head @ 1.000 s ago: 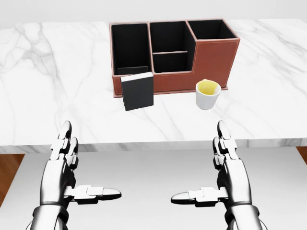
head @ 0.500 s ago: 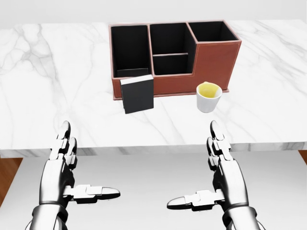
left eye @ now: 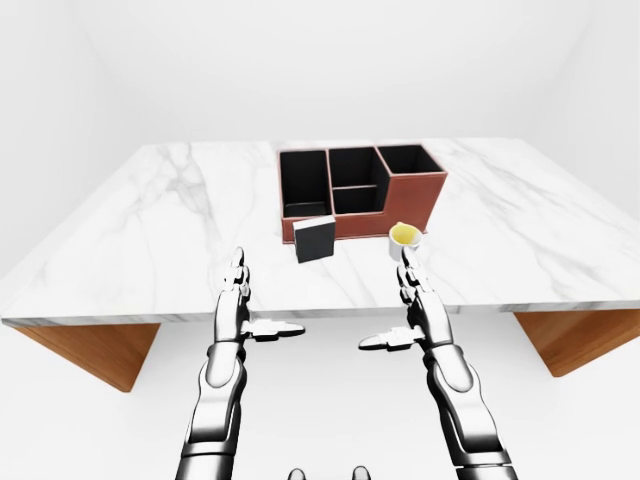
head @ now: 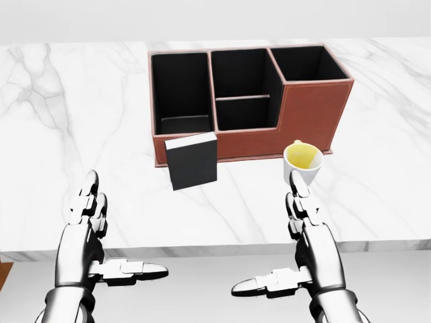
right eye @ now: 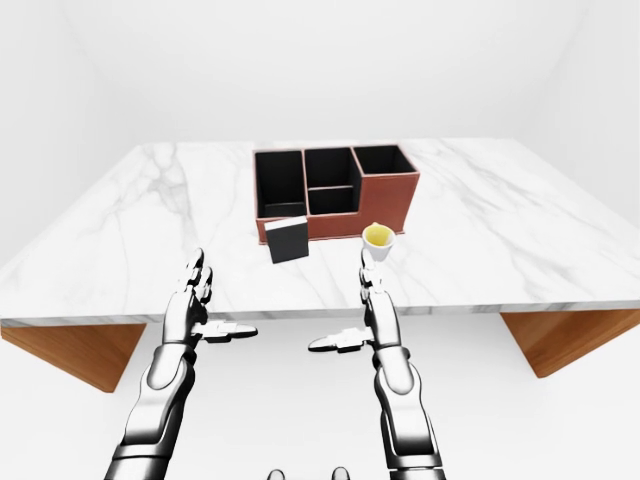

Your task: Pick up the book and place it in the caddy.

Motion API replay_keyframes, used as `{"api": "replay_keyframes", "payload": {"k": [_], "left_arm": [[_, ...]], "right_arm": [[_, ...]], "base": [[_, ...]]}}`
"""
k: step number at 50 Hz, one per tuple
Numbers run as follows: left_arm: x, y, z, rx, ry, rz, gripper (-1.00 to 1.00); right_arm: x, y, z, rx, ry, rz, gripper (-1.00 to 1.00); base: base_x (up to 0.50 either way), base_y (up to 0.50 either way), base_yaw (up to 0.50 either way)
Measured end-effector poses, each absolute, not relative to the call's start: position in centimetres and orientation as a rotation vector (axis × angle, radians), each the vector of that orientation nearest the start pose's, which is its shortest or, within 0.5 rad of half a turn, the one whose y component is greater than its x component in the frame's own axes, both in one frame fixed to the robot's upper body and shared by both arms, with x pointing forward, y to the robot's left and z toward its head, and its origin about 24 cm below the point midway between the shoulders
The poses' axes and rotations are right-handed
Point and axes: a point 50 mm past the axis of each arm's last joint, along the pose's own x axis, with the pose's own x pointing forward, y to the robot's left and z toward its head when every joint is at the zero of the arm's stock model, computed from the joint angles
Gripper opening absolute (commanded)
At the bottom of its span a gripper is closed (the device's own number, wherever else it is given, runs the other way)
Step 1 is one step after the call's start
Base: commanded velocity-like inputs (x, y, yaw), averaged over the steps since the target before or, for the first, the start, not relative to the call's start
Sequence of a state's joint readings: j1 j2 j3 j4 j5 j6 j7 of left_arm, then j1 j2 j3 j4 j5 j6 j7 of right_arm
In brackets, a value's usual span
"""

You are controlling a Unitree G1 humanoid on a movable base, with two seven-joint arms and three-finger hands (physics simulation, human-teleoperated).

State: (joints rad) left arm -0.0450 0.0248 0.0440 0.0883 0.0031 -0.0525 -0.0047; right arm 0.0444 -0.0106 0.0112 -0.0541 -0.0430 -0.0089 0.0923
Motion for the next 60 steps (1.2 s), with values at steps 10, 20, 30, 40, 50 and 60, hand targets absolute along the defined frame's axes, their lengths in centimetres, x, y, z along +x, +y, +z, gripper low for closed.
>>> {"api": "replay_keyframes", "payload": {"k": [10,20,30,40,50,60], "left_arm": [[26.22,16.19,3.58,0.027,-0.005,0.029,1.0],[26.29,16.25,3.54,0.028,-0.002,0.032,1.0],[26.25,16.31,3.53,0.031,0.002,0.035,1.0],[26.22,16.33,3.48,0.032,0.005,0.039,1.0],[26.3,16.33,3.39,0.032,0.008,0.041,1.0],[26.38,16.36,3.33,0.032,0.011,0.042,1.0]], "right_arm": [[24.51,-14.58,4.32,-0.054,-0.017,0.094,1.0],[24.54,-14.55,4.27,-0.054,-0.017,0.096,1.0],[24.53,-14.51,4.3,-0.054,-0.017,0.096,1.0],[24.48,-14.48,4.3,-0.053,-0.016,0.099,1.0],[24.48,-14.44,4.18,-0.054,-0.012,0.103,1.0],[24.51,-14.33,4.12,-0.055,-0.006,0.104,1.0]], "base": [[0.33,0.0,0.0],[0.33,0.0,0.0],[0.33,0.0,0.0],[0.33,0.0,0.0],[0.27,0.0,0.0],[0.04,0.0,0.0]]}}
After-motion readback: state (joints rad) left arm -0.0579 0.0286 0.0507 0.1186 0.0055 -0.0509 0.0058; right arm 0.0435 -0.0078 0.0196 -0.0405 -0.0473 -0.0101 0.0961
